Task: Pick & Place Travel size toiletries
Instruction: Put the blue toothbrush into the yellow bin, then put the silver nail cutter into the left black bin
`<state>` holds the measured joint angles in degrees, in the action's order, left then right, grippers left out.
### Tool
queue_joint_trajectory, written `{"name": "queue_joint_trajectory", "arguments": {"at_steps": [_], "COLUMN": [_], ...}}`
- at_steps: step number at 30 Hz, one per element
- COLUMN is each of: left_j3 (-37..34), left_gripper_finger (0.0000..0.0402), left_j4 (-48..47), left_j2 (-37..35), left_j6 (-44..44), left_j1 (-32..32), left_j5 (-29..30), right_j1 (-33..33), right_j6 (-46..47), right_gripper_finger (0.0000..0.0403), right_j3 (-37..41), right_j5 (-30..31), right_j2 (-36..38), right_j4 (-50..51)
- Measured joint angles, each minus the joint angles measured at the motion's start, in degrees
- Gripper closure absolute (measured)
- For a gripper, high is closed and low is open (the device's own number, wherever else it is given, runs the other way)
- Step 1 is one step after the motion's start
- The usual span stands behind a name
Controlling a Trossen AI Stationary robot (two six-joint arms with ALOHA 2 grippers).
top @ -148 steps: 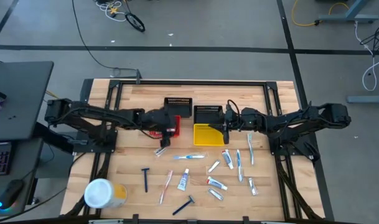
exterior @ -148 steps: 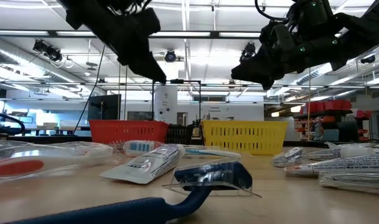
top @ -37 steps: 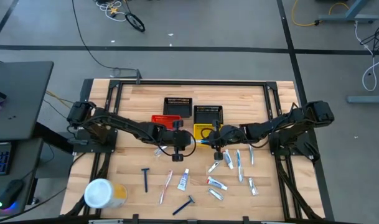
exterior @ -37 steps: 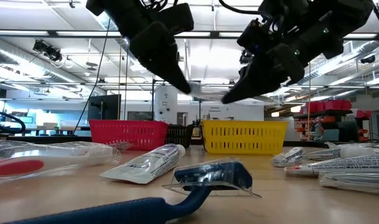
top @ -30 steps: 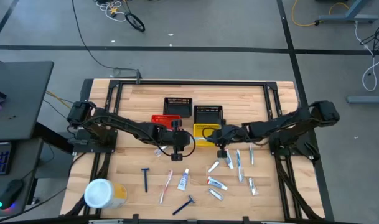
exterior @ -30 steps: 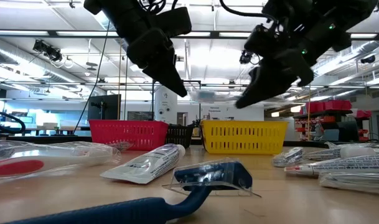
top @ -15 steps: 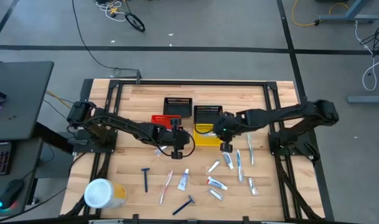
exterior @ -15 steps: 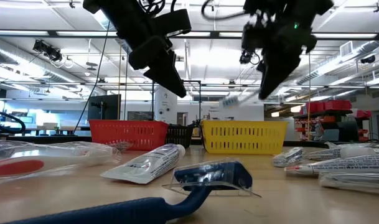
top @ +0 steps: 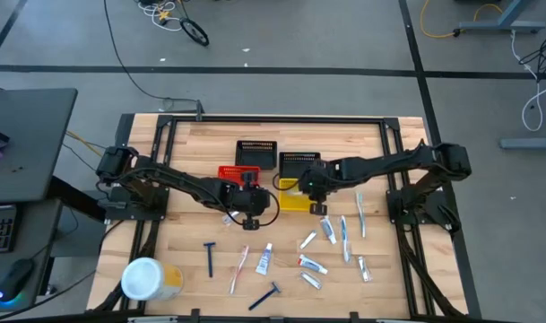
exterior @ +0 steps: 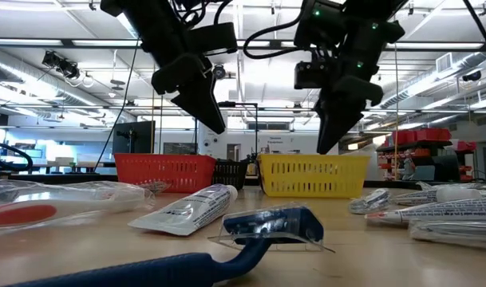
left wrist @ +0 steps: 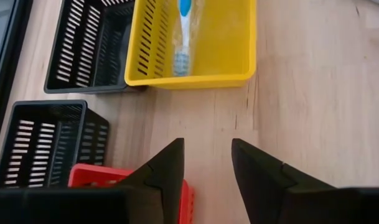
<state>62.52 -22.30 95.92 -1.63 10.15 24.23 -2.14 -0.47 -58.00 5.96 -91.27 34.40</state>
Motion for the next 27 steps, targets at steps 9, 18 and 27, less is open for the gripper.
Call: {"name": "queue_joint_trajectory", "arguments": {"at_steps": [9, 18, 27], "left_j3": [0.0, 0.0, 0.0], "left_gripper_finger": [0.0278, 0.0283, 0.0285], "left_j4": [-1.2, -1.8, -2.9], "left_j2": [0.0, 0.0, 0.0], "left_j6": [-2.5, -9.6, -11.6], "left_j1": [0.1, 0.3, 2.7], "left_j5": [-2.8, -12.1, -12.2], "right_j1": [1.1, 6.3, 11.3], "right_j6": [0.0, 0.0, -2.4], "right_gripper_finger": [0.0301, 0.0300, 0.0300], "right_j3": [0.0, 0.0, 1.3], "right_j5": [-1.5, -9.2, -9.2], "right_j2": [0.4, 0.4, 0.4], "right_j4": [-7.4, -25.5, -26.9]}}
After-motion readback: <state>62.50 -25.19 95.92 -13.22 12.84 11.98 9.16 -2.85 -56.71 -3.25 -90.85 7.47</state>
